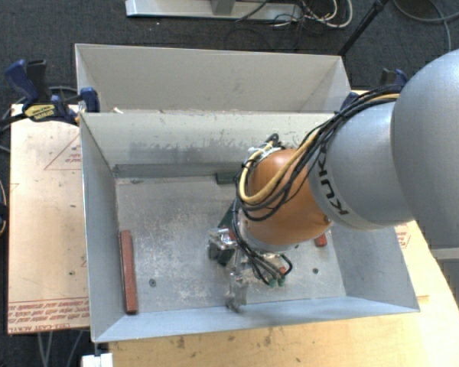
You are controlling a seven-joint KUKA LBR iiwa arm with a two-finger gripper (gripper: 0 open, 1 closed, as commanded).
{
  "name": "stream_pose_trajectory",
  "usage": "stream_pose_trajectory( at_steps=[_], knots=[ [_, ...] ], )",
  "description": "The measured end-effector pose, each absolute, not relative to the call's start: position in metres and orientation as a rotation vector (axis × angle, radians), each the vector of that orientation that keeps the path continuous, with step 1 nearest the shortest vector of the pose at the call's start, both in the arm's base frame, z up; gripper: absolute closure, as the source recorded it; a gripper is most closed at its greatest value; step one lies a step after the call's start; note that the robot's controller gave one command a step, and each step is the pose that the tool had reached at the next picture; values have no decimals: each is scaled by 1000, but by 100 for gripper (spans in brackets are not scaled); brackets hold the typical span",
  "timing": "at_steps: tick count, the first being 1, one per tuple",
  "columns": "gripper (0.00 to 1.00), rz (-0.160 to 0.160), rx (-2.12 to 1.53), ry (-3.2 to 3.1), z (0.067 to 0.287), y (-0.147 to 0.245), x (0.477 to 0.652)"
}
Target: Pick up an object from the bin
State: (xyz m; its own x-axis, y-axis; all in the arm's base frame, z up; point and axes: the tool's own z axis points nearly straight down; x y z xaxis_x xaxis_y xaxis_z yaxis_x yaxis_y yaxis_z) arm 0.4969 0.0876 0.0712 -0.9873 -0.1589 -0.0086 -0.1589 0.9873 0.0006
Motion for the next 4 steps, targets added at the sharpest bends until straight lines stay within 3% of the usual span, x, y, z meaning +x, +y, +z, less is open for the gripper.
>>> stream_pose_trajectory(
  at_steps=[1,2,3,4],
  knots=[
    [0,4,30,3142,76,54,508],
    [0,-1,-156,3137,73,31,505],
    [0,3,21,3144,94,20,542],
    [100,8,83,3135,75,11,583]
  ],
)
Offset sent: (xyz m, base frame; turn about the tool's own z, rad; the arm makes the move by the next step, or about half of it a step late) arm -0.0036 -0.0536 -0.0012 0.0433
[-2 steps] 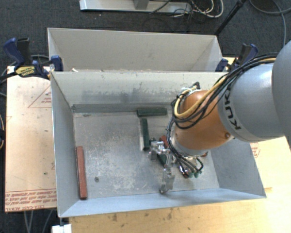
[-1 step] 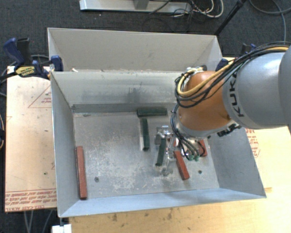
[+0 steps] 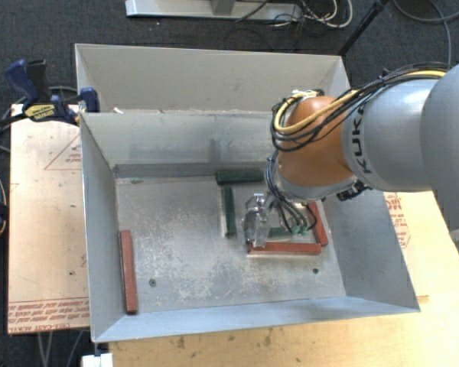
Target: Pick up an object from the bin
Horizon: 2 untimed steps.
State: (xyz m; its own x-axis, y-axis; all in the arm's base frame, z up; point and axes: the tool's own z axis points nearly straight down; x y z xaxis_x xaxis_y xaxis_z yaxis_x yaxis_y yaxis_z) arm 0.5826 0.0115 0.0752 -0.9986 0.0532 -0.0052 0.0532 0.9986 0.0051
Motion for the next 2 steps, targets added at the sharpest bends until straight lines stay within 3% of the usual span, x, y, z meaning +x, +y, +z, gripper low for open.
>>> stream_pose_trajectory(
  at_steps=[1,2],
  knots=[
    [0,4,86,3132,72,9,582],
    [0,3,86,3133,72,9,582]
  ],
)
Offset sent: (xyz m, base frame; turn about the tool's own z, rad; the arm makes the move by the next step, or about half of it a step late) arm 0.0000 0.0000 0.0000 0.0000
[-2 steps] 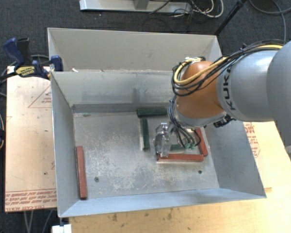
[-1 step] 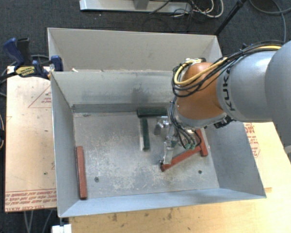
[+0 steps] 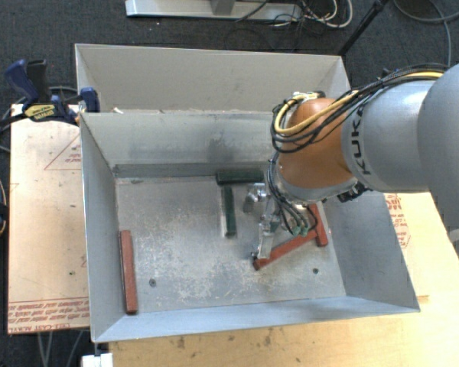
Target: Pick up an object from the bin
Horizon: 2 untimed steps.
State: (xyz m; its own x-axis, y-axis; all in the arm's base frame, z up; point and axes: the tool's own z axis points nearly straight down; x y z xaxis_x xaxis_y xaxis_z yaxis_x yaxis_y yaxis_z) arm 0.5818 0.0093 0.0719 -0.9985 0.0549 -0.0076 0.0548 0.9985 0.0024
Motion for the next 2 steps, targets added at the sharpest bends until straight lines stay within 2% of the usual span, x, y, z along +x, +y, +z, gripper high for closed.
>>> stream_pose_trajectory(
  at_steps=[1,2],
  knots=[
    [0,6,135,3141,101,-31,568],
    [100,2,-59,3132,75,-59,541]
  ],
)
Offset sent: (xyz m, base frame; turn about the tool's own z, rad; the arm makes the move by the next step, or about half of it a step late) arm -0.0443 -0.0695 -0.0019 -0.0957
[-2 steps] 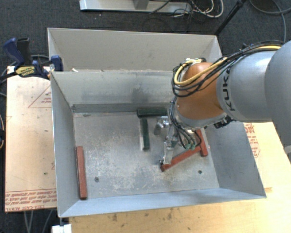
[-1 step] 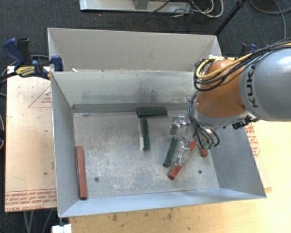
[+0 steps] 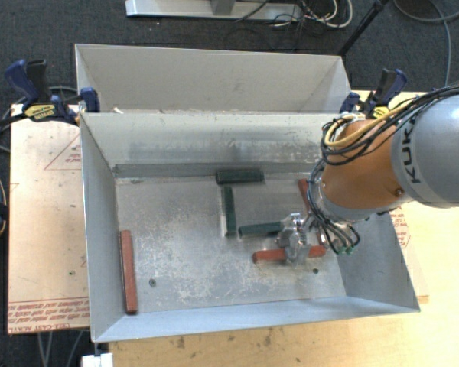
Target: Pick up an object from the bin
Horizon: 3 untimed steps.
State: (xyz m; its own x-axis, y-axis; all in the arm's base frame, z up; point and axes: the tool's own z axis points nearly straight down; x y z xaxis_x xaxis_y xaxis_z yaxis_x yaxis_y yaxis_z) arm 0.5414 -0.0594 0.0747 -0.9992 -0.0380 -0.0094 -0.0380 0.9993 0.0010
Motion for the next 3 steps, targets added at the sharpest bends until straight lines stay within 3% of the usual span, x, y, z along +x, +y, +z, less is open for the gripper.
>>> stream_pose_trajectory(
  at_steps=[1,2,3],
  knots=[
    [100,2,-59,3132,75,-59,541],
    [100,4,0,3146,118,-61,535],
    [0,2,-53,3138,139,-14,547]
  ],
)
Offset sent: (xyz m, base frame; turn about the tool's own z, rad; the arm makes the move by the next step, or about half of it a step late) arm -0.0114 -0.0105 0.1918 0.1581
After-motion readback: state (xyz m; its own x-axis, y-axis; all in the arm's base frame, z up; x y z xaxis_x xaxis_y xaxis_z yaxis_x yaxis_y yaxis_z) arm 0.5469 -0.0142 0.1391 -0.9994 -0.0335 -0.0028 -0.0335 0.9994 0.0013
